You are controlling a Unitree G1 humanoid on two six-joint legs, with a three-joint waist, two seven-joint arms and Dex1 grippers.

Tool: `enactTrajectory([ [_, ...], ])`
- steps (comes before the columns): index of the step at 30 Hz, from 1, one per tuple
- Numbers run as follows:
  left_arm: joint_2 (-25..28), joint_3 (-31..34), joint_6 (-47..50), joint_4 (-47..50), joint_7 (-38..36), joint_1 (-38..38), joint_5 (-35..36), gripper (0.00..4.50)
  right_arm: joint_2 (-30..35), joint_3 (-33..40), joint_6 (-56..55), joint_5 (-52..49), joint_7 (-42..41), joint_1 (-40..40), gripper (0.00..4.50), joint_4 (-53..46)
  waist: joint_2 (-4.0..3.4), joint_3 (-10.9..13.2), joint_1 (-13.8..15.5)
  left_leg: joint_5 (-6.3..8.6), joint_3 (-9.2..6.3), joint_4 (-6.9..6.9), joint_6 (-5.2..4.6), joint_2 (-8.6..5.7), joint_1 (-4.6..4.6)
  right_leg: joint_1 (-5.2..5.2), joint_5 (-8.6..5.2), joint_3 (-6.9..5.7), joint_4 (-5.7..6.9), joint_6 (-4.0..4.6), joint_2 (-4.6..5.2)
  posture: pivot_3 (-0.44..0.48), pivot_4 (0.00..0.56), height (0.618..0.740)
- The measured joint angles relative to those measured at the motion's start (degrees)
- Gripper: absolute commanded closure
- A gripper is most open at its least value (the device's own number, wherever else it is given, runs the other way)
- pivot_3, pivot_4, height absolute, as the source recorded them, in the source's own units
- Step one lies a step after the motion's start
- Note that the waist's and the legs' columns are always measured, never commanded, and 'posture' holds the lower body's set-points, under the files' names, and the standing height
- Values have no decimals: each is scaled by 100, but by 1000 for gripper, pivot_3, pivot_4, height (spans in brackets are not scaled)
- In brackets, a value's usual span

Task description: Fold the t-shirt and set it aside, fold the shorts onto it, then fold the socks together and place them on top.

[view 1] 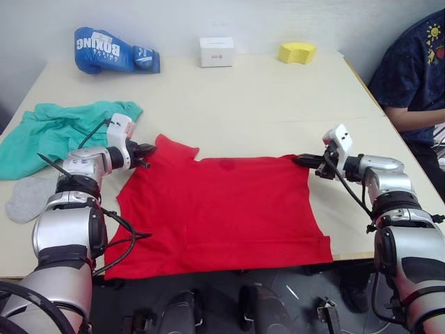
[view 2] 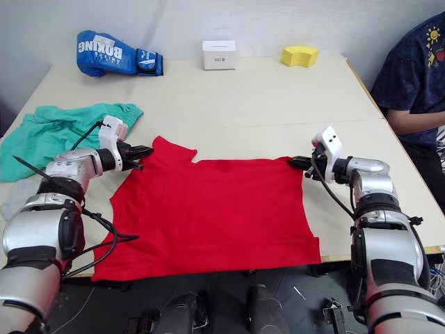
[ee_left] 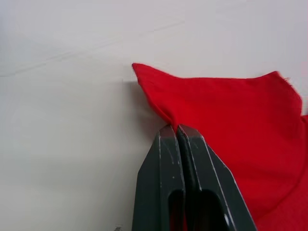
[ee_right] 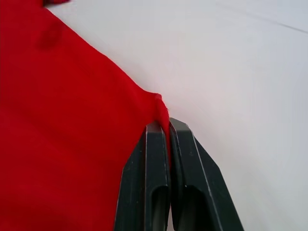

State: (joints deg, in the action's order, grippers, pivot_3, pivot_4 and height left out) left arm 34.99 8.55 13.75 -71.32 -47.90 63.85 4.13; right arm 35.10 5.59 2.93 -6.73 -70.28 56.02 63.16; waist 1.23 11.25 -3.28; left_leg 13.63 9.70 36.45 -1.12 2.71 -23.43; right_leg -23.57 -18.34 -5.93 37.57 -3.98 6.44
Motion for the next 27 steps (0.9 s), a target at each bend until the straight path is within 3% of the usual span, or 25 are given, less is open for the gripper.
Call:
enactTrajectory([
  [7,272,112,148,814,-626,-180,232,4469,201,163,319,-294,-237,-102,4500,-583,1,0,3,0,1,-1,0,0,0,0,0,3,0,0,0,0,150,740],
  [13,585,222,947,2309,-999,-1376,601,4469,305,165,913,-605,-451,-998,4500,-1759,1,0,0,1,0,-2,1,4,0,0,0,7,16,1,0,0,150,740],
  [18,636,292,1550,3723,-850,-2446,886,4469,270,167,1190,-782,-213,-1783,4500,-2828,1,0,20,4,-6,8,-2,2,3,4,-1,13,9,2,10,0,150,740],
  [24,625,347,1809,4630,-531,-3176,1016,4469,71,88,739,-656,316,-2369,4500,-3119,1,0,28,7,-15,5,2,1,2,5,-1,24,9,3,12,0,150,740],
  [27,643,332,2008,4870,-490,-3343,1056,3837,77,61,667,-605,461,-2486,3804,-3273,1,0,28,7,-16,4,2,2,2,6,-2,32,8,4,11,0,150,740],
])
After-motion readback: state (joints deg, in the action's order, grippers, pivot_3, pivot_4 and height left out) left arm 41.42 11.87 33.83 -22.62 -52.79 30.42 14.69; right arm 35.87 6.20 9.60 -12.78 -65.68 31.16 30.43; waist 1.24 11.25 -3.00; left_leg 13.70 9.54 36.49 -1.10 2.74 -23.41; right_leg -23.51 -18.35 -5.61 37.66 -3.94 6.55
